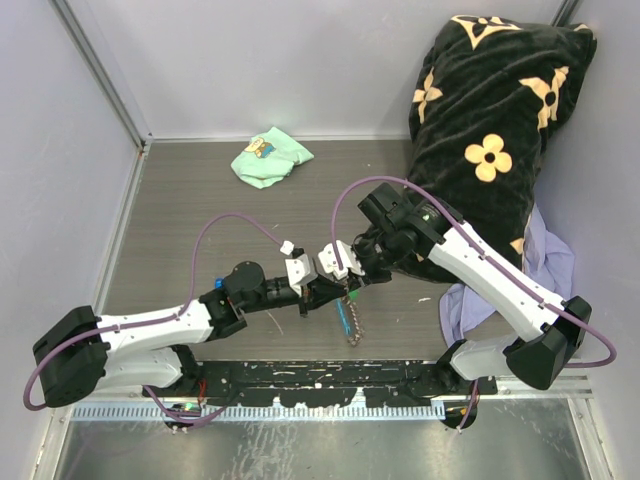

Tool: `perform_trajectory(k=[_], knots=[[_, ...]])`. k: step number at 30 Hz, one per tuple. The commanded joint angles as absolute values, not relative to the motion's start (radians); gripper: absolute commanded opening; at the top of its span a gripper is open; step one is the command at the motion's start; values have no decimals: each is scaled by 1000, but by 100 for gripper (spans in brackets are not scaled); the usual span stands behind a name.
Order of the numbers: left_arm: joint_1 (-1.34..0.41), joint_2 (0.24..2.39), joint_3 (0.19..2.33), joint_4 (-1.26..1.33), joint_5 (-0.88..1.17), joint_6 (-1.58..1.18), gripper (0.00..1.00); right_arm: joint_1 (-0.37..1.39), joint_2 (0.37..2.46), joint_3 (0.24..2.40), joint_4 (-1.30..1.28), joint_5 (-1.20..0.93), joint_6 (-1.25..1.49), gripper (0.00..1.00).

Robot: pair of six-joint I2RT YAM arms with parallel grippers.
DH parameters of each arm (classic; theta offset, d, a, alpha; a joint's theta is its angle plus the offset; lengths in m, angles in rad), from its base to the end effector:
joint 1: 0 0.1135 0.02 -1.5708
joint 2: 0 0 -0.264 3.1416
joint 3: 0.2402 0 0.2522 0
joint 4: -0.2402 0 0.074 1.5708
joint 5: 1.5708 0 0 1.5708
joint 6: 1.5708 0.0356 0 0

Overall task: Remove the keys from the keyring
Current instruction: Remove the key from the keyring.

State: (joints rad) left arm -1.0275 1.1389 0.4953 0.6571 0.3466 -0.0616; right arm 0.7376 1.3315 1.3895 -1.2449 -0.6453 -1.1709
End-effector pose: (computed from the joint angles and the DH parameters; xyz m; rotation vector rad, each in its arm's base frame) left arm 0.1183 -0.2193 0.2557 1.0234 1.3225 -1.1111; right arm 0.1609 0.1751 0.3491 -2.1705 1.3357 0.7241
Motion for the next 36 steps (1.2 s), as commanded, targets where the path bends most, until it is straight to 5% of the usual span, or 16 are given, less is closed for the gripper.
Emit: perform_trajectory(k=[1,7,14,19,36], knots=[[-1031,1133,557,668,367,-59,7,737,1328,1441,-1227,-712,-1164,1],[-1028,1131,574,635,381,-64,0,727,1326,1437,-1223,-735,-1163,4],[-1028,1057,513,703,338,-71,0,605,1301,1414,-1255,-893,-1213,32],[-1025,1036,508,695,363,-59,0,549,1269,1374,-1245,-990,-1235,44],[-986,1014,512,732,445,-144,0,540,1162,1203,-1029,-1056,-1157,33]])
